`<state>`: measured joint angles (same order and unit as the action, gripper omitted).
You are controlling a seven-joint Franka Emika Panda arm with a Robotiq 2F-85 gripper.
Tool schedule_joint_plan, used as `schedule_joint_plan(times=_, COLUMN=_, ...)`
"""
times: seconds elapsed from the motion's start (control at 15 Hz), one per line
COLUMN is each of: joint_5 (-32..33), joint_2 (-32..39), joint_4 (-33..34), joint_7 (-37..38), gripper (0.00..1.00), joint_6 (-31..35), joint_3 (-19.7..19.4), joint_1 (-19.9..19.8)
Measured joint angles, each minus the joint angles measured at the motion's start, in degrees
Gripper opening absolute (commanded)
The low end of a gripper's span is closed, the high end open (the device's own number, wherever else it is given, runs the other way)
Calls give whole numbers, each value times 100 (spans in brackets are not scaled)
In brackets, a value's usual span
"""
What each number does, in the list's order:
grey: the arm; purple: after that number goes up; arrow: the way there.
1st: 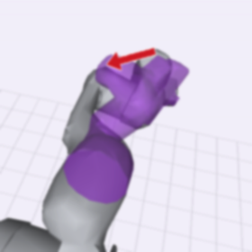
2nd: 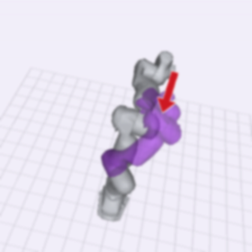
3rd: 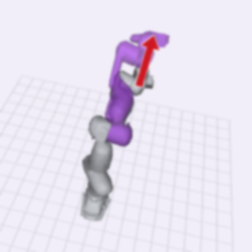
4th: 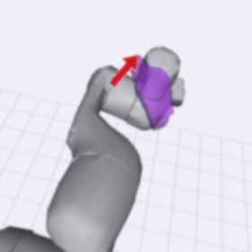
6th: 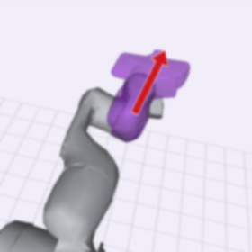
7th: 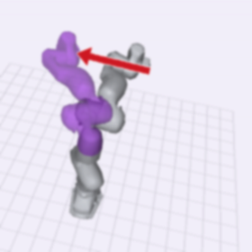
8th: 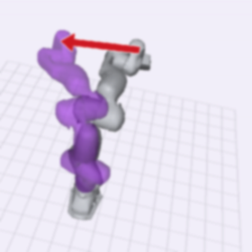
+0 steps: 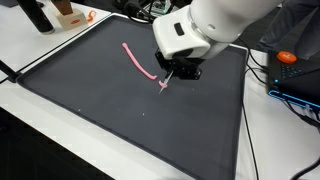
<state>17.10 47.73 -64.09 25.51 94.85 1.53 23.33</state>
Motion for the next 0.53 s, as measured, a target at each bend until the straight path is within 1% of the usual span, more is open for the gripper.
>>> schedule_joint_plan(times=0.53, joint_5=-518, joint_2=225, joint_4=401, joint_7=-38, gripper=1, joint_6=-314, joint_3=-57, joint_1=-429)
